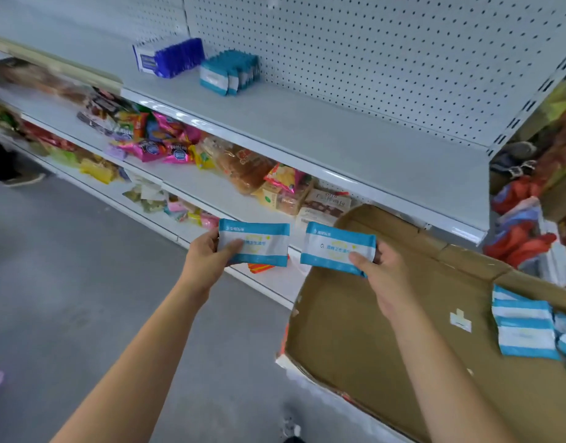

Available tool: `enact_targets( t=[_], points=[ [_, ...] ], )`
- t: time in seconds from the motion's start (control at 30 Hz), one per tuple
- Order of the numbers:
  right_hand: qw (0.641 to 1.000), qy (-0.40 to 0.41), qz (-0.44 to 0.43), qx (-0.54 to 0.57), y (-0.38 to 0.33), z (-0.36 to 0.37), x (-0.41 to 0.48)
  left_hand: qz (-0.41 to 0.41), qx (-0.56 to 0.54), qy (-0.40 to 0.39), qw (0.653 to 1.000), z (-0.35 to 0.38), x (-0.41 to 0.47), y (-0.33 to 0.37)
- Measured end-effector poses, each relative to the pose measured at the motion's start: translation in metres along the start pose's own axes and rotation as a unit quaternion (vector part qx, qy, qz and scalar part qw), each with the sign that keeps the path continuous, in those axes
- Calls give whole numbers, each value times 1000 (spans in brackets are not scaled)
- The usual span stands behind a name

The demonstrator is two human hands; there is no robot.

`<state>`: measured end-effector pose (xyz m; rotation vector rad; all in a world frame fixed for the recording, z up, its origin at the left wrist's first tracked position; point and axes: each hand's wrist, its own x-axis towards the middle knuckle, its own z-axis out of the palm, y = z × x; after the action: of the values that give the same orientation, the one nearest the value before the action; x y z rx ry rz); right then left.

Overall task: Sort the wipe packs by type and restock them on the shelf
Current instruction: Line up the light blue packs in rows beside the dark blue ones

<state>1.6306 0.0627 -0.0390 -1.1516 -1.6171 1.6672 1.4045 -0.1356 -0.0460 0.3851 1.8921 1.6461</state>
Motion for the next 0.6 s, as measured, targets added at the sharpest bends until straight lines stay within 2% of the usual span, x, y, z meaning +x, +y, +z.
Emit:
enact_targets(
  t=[0.33,0.6],
  points=[
    [999,41,-14,33,-28,105,114,3,-2,-41,999,-50,150,28],
    [995,89,-33,14,-67,153,198,33,15,-103,994,-50,256,79]
  ],
)
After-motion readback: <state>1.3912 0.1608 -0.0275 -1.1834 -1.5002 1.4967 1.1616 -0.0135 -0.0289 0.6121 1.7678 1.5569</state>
